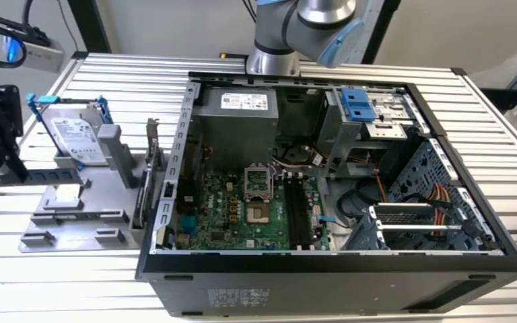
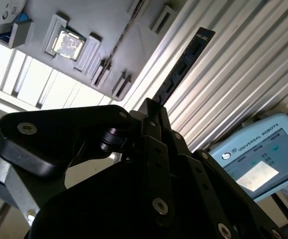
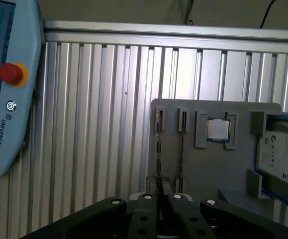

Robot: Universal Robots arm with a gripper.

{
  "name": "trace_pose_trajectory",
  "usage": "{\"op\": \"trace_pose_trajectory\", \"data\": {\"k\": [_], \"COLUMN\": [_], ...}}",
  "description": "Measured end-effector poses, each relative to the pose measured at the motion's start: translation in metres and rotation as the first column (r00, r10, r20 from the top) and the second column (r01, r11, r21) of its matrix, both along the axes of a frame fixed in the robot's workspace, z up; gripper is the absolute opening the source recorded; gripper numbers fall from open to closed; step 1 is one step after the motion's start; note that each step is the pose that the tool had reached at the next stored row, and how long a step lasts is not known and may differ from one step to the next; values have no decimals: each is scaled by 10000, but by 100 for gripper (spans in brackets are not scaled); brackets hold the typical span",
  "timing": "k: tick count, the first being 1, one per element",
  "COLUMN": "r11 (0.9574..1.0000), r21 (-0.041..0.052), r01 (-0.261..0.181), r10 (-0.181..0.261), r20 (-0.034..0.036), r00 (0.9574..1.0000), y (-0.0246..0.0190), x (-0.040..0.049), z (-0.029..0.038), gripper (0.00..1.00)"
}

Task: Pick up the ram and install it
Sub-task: 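Pick up the ram and move it above insertion slot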

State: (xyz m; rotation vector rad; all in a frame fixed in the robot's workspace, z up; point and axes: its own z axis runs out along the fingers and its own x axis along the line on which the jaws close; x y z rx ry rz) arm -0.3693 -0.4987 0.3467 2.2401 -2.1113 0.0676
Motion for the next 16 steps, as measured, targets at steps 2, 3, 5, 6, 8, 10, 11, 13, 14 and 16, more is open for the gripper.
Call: {"op": "trace_pose_trajectory", "data": {"k": [2, 3, 5, 6, 8, 10, 11, 13, 14, 16], "r11": [10000, 10000, 10000, 10000, 10000, 10000, 10000, 10000, 10000, 10000], "r21": [0, 0, -1, 0, -1, -1, -1, -1, -1, 0], "r01": [0, 0, 0, 0, 1, 0, 0, 0, 0, 0], "r10": [0, 0, 0, 0, -1, 0, 0, 0, 0, 0], "r20": [0, 1, 0, 0, -1, -1, -1, -1, -1, 0], "r00": [10000, 10000, 10000, 10000, 10000, 10000, 10000, 10000, 10000, 10000], "y": [0, 0, 0, 0, 0, 0, 0, 0, 0, 0], "x": [0, 0, 0, 0, 0, 0, 0, 0, 0, 0], "z": [17, 25, 42, 51, 70, 90, 100, 121, 131, 150], "gripper": [0, 0, 0, 0, 0, 0, 0, 0, 0, 0]}}
